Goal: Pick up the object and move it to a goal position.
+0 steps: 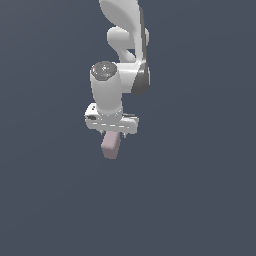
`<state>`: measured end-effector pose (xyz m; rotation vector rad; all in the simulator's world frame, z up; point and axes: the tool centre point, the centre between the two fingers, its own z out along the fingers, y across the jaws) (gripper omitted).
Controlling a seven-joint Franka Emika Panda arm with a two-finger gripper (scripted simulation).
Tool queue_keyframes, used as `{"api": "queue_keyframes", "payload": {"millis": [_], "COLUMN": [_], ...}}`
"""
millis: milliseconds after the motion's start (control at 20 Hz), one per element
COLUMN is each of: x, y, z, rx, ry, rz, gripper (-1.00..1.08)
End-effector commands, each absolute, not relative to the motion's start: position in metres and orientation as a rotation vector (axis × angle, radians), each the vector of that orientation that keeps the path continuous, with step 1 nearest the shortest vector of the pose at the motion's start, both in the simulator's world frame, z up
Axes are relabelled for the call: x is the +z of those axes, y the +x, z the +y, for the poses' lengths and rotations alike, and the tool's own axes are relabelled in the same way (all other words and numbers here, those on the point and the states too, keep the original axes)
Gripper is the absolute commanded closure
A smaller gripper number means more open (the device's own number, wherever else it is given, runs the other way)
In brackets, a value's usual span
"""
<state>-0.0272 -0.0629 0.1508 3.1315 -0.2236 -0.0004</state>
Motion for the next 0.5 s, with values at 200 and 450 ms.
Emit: {"api": "queue_keyframes", "payload": {"millis": [200, 450], "x": [0.1454, 0.1370], "y": [-0.0337, -0.0341], "z": [-0.0777, -0.0777], "rx": [-0.001, -0.001], "ry": [3.128, 3.128], "rz": [-0.289, -0.290], "gripper": [-0.92, -0.92]}}
